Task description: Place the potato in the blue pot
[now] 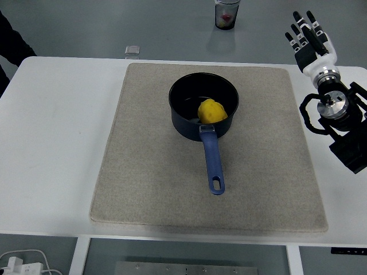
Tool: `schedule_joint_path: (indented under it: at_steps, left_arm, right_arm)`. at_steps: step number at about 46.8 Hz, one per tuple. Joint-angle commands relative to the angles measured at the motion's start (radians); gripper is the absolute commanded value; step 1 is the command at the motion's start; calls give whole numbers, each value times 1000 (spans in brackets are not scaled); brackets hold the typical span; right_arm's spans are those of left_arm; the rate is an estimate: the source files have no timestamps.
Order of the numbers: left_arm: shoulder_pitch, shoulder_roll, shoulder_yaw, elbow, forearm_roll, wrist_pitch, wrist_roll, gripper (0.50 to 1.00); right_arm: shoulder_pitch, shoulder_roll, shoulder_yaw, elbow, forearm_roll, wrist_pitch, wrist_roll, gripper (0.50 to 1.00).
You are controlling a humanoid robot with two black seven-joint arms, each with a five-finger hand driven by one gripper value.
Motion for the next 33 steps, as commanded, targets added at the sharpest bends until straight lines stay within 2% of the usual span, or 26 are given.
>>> schedule_joint_path:
  at_steps: [1,9,16,33]
  left_arm:
    - [-1,0,0,1,0,0,0,996]
    - [1,0,0,1,0,0,0,996]
    - [1,0,0,1,0,0,0,996]
    - [1,0,0,1,0,0,0,996]
  right_arm:
    - [-9,-1,-12,-1,-10,34,14,926]
    - [-28,-14,-23,-30,-142,94,20,926]
    - [-32,-1,-25,-90,-263,120,22,926]
    - [-45,0,-40,-94,-345,115,22,926]
